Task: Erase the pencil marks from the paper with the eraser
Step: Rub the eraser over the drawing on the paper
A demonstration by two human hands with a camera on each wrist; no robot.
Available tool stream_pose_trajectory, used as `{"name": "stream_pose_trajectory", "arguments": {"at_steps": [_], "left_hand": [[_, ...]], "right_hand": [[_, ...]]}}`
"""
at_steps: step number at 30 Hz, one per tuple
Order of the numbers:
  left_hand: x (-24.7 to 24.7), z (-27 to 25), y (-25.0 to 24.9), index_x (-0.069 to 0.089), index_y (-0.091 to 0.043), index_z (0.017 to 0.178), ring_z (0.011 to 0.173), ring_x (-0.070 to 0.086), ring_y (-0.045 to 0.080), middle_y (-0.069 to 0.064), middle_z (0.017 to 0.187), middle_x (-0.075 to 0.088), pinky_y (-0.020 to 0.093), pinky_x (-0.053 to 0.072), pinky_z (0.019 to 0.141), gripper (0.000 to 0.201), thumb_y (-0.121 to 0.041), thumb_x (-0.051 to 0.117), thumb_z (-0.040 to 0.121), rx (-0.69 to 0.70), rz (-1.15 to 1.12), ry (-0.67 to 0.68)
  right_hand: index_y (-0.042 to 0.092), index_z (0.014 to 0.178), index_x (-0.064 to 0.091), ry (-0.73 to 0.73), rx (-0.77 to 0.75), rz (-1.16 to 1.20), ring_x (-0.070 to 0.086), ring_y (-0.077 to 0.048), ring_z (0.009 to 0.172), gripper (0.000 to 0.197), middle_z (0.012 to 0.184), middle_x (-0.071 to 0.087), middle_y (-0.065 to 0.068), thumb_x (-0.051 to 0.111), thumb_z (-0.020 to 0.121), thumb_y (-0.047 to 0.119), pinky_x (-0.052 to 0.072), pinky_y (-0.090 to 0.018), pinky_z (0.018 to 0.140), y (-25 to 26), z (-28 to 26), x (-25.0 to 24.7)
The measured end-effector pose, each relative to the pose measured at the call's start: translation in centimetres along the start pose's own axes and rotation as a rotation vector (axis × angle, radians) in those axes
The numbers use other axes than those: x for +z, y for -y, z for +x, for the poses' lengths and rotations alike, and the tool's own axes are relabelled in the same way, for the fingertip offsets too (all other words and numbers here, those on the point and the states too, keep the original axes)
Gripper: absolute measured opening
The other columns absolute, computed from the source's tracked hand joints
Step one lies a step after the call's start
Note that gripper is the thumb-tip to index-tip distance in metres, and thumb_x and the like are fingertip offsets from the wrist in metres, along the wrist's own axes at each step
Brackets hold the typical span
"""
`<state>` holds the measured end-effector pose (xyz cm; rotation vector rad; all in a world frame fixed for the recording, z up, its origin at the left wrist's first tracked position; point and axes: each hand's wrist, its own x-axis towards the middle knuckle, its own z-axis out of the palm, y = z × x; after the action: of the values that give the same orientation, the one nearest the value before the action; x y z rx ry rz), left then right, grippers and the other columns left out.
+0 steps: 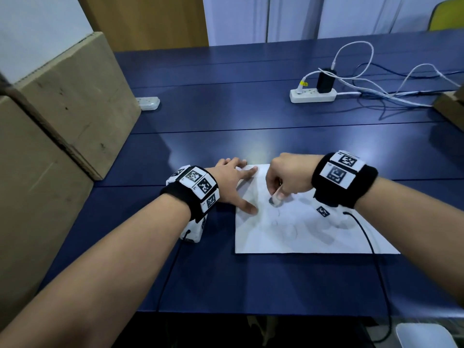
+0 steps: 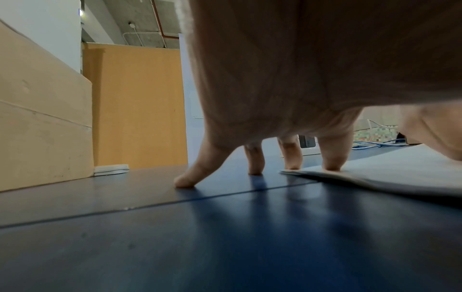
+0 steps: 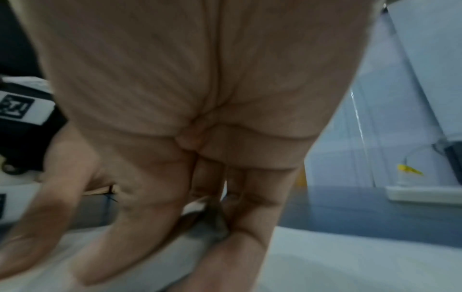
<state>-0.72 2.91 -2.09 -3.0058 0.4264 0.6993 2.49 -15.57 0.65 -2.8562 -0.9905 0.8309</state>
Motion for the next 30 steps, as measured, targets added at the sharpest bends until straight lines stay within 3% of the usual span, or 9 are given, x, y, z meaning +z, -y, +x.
{"name": "stream_pose_trajectory", "arguments": {"at_steps": [4, 6, 8, 12, 16, 20, 25, 27, 30], "left_hand": [[0.0, 0.1, 0.0, 0.006, -0.042, 0.155, 0.141, 0.016, 0.03, -0.004, 0.157, 0.015, 0.05, 0.029, 0.111, 0.115, -0.081, 0.066, 0.064, 0.007, -0.002, 0.001], [0.0, 0.1, 0.0, 0.007, -0.043, 0.155, 0.141, 0.016, 0.03, -0.004, 0.157, 0.016, 0.05, 0.029, 0.11, 0.115, -0.08, 0.067, 0.064, 0.004, -0.01, -0.002], [0.0, 0.1, 0.0, 0.007, -0.043, 0.155, 0.141, 0.016, 0.029, -0.004, 0.157, 0.016, 0.05, 0.03, 0.11, 0.115, -0.08, 0.067, 0.064, 0.004, -0.011, -0.002], [0.0, 0.0, -0.1, 0.009, -0.042, 0.155, 0.142, 0.016, 0.028, -0.004, 0.157, 0.015, 0.048, 0.03, 0.11, 0.113, -0.078, 0.067, 0.065, -0.002, -0.011, -0.008], [-0.1, -0.1, -0.1, 0.008, -0.043, 0.154, 0.142, 0.015, 0.028, -0.004, 0.157, 0.015, 0.05, 0.034, 0.107, 0.113, -0.078, 0.067, 0.065, -0.001, -0.01, -0.005], [-0.1, -0.1, -0.1, 0.009, -0.043, 0.154, 0.141, 0.016, 0.028, -0.004, 0.157, 0.016, 0.051, 0.033, 0.107, 0.113, -0.077, 0.069, 0.064, -0.001, -0.022, -0.006], [0.0, 0.0, -0.2, 0.012, -0.041, 0.154, 0.14, 0.017, 0.027, -0.006, 0.156, 0.017, 0.049, 0.033, 0.108, 0.113, -0.078, 0.069, 0.064, -0.009, -0.017, -0.012], [-0.1, -0.1, -0.2, 0.012, -0.041, 0.154, 0.14, 0.018, 0.027, -0.006, 0.156, 0.017, 0.048, 0.034, 0.106, 0.113, -0.077, 0.069, 0.064, -0.007, -0.015, -0.013], [-0.2, -0.1, -0.2, 0.011, -0.042, 0.155, 0.139, 0.02, 0.028, -0.004, 0.156, 0.018, 0.049, 0.034, 0.107, 0.115, -0.078, 0.069, 0.063, 0.0, -0.014, -0.019]], "right_hand": [[0.022, 0.069, 0.062, -0.288, 0.132, 0.068, 0.064, -0.025, 0.078, 0.018, 0.084, 0.07, -0.007, 0.076, 0.073, 0.033, 0.055, -0.032, 0.069, -1.1, 2.2, -0.9], [0.024, 0.065, 0.058, -0.349, 0.164, 0.104, 0.065, -0.027, 0.077, 0.02, 0.083, 0.07, -0.008, 0.074, 0.074, 0.032, 0.057, -0.035, 0.069, -1.4, 2.7, -1.1], [0.022, 0.069, 0.065, -0.316, 0.132, 0.1, 0.065, -0.025, 0.076, 0.014, 0.077, 0.069, -0.004, 0.074, 0.074, 0.031, 0.057, -0.034, 0.067, -1.2, 2.2, -0.9], [0.022, 0.081, 0.074, -0.045, 0.04, -0.028, 0.061, -0.015, 0.075, 0.011, 0.079, 0.071, 0.001, 0.078, 0.072, 0.024, 0.048, -0.025, 0.066, -0.1, 0.7, -0.5], [0.022, 0.069, 0.064, -0.223, 0.137, 0.038, 0.064, -0.021, 0.078, 0.016, 0.078, 0.069, -0.004, 0.078, 0.072, 0.028, 0.051, -0.028, 0.066, -0.7, 2.4, -1.1], [0.018, 0.076, 0.068, -0.335, 0.149, 0.094, 0.067, -0.027, 0.079, 0.012, 0.08, 0.071, -0.007, 0.073, 0.076, 0.028, 0.054, -0.03, 0.065, -1.0, 2.4, -1.2], [0.02, 0.082, 0.074, 0.038, -0.027, 0.01, 0.062, -0.016, 0.069, 0.012, 0.074, 0.072, 0.001, 0.076, 0.073, 0.028, 0.05, -0.027, 0.064, 0.5, -0.2, 0.0], [0.019, 0.079, 0.072, -0.006, -0.012, 0.003, 0.064, -0.017, 0.073, 0.014, 0.071, 0.071, 0.003, 0.078, 0.072, 0.03, 0.049, -0.025, 0.062, 0.4, 0.1, 0.0], [0.021, 0.072, 0.065, -0.244, 0.093, 0.047, 0.064, -0.024, 0.08, 0.015, 0.075, 0.068, -0.001, 0.075, 0.075, 0.031, 0.053, -0.03, 0.068, -0.6, 1.4, -0.5]]}}
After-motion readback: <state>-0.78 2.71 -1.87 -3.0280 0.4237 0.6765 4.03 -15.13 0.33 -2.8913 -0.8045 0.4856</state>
